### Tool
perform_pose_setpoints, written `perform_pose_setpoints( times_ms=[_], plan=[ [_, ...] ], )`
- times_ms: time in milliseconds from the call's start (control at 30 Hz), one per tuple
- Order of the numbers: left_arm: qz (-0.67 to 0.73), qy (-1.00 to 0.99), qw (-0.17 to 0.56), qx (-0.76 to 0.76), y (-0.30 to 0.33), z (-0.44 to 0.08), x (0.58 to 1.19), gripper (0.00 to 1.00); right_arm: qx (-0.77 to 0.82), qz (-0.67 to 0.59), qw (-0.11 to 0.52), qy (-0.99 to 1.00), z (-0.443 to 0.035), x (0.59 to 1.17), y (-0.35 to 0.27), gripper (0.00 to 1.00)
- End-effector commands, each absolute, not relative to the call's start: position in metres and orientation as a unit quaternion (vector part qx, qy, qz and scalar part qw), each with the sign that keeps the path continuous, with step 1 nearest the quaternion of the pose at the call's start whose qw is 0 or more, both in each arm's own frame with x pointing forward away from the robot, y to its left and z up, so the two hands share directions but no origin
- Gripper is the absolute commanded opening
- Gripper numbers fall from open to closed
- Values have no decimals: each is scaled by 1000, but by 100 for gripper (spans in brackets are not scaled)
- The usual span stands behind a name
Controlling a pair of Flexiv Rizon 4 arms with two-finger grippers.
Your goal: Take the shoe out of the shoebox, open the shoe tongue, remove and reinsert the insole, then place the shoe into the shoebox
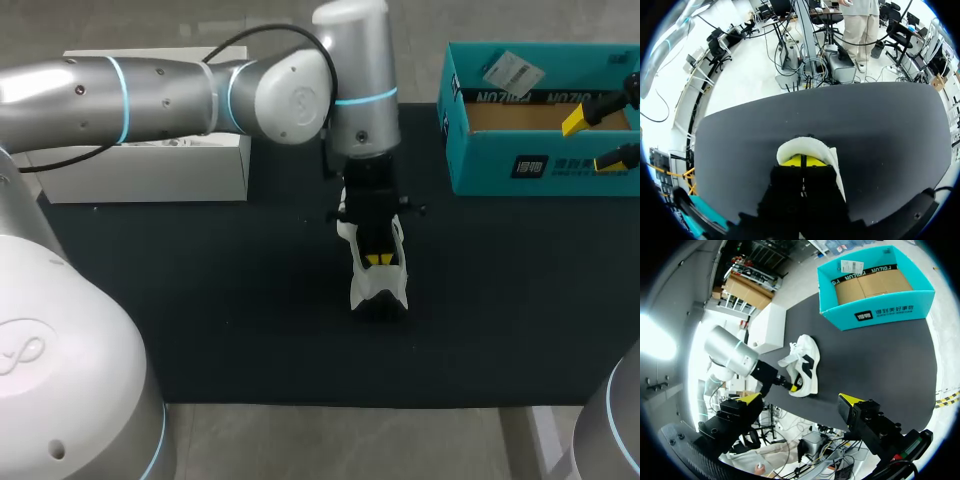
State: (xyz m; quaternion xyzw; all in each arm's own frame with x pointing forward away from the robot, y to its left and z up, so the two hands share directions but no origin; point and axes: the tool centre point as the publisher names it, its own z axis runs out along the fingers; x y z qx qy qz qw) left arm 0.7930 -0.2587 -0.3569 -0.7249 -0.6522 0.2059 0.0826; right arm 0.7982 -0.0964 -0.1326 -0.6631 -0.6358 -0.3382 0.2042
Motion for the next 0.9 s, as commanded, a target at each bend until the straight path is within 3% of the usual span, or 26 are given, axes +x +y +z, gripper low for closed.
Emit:
perform_pose_setpoints(
  times_ms=[33,467,900],
  plan=[
    [212,-649,90,-725,-260,-366,792,0,-664,-337,204,-636,-133,798,-96,100],
    [194,-671,66,-713,-252,-355,810,0,-664,-337,204,-636,-133,798,-96,100],
    [161,-691,48,-703,-248,-393,826,0,-664,-337,204,-636,-133,798,-96,100]
  ],
)
